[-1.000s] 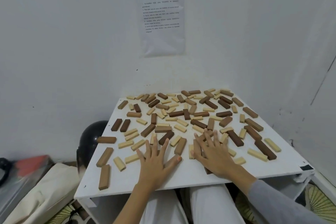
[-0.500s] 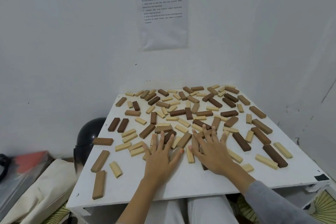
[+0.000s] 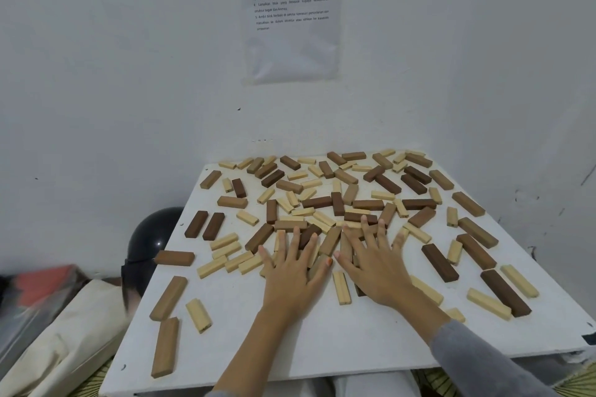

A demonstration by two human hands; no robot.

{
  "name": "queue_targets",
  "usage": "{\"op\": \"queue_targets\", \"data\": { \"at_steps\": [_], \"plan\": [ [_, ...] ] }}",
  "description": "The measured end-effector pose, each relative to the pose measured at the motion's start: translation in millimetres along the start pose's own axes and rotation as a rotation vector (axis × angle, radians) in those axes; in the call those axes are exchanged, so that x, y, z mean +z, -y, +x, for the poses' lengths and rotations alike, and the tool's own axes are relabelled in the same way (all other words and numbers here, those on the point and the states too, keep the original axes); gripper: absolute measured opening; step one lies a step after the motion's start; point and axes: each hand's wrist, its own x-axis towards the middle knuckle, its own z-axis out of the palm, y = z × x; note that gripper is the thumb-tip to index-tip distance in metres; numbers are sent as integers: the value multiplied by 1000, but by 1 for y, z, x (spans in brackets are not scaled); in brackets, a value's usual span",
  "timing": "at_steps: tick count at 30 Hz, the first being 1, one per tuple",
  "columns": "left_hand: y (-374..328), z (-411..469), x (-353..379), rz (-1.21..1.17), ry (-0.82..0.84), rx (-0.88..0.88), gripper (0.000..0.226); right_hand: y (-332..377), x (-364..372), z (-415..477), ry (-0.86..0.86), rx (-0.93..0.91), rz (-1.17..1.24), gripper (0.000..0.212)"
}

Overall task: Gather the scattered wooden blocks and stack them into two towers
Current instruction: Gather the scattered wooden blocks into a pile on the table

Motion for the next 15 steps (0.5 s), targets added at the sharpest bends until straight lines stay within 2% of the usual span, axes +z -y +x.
{"op": "queue_targets", "data": {
  "at_steps": [6,11,15],
  "plan": [
    [-1,15,3,-27,-8,-10,60,-2,-1,12,-19,0,-5,115],
    [-2,32,4,-18,-12,8,80,-4,0,27,-30,13,12,114],
    [-2,48,5,0,-3,-1,61,-5,-1,40,-29,23,2,116]
  ]
}}
